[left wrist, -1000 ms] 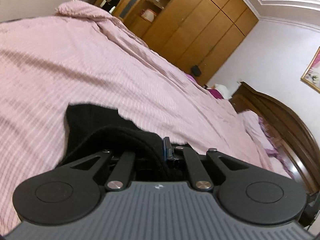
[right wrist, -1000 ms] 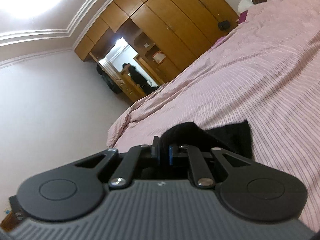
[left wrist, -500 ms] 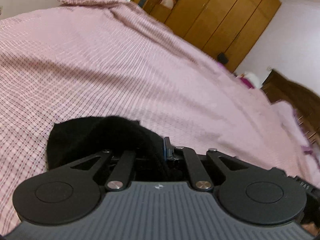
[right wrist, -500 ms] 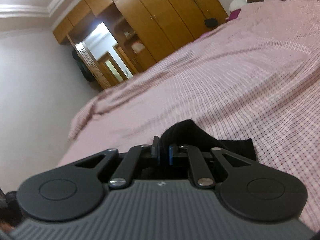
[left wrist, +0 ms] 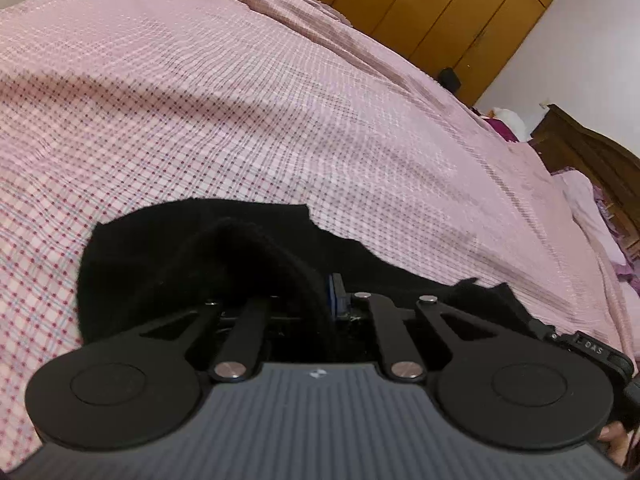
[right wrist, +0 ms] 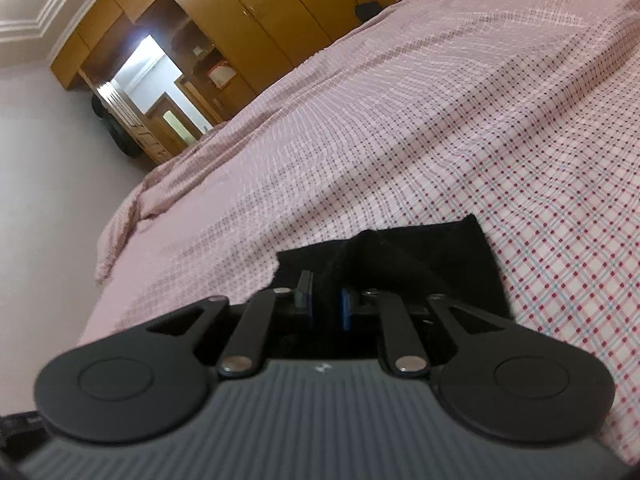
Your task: Fold small clothes
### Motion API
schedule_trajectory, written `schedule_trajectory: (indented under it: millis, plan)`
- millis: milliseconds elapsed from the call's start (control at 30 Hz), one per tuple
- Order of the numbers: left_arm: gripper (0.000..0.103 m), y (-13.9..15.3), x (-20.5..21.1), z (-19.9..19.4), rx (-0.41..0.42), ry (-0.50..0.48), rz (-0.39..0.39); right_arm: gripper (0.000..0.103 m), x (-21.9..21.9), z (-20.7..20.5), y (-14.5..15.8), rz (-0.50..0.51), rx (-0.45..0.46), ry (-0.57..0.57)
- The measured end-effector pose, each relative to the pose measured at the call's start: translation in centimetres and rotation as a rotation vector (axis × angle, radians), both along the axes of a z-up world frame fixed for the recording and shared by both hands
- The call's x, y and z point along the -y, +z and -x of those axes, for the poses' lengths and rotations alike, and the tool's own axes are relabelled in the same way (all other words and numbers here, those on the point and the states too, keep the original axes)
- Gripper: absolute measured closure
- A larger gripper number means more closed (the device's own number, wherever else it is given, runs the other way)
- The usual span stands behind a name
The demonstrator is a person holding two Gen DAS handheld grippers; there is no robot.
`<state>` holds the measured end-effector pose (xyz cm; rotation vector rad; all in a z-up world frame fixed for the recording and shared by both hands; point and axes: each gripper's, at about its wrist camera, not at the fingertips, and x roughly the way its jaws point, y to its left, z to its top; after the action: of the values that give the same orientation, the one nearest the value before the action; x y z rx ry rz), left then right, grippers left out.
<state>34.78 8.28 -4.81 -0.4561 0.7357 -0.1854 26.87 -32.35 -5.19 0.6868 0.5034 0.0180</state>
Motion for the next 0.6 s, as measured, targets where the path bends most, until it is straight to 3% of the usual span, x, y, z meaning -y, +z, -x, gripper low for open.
schedule_trajectory:
  millis: [100, 233, 400, 600]
  plan:
    - [0.088, 1.9, 0.1, 1.2, 0.029, -0.035, -0.030, 0.078, 0.3, 0.6, 1.3, 0.015, 0.004, 0.022]
    - [0.083, 4.1, 0.5, 2.8, 0.067, -0.052, -0.081, 0.043, 1.2, 2.1, 2.3, -0.007, 0.061, 0.065]
    - [0.070, 6.1, 0.5, 4.9, 0.116, -0.040, -0.109, 0.042, 2.1, 4.0, 3.4, 0.011, 0.080, 0.088]
    - [0.068, 7.5, 0.2, 6.9, 0.156, -0.022, -0.160, 0.042, 2.1, 5.9, 4.0, 0.097, 0.091, 0.125]
